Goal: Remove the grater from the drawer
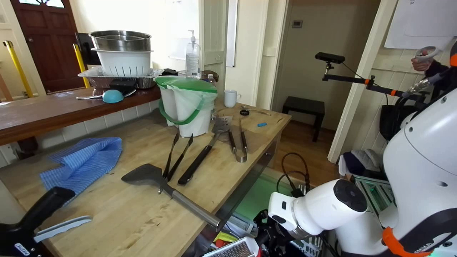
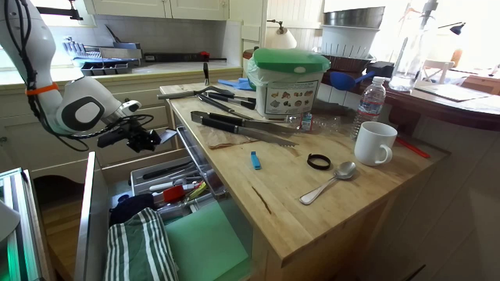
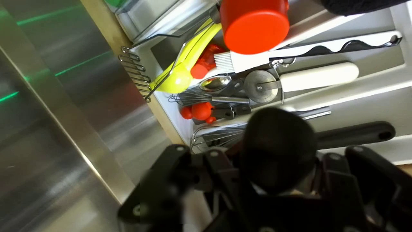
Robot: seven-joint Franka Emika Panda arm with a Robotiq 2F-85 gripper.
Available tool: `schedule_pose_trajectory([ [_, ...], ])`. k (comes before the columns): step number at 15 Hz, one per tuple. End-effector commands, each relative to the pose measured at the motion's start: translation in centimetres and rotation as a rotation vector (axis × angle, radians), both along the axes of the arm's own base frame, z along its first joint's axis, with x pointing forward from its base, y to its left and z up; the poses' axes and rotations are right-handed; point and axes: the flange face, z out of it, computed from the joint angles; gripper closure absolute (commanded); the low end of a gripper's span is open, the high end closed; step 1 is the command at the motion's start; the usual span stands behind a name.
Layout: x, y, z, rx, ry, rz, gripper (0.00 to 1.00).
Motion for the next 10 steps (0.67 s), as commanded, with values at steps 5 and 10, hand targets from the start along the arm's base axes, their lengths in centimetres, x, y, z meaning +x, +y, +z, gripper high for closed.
schedule_pose_trajectory([
  [5, -1.1, 2.3, 0.6, -0.001, -0.051, 0.257, 1.0],
  [10, -3.1, 4.2, 1.6, -0.033, -0.069, 0.511, 1.0],
])
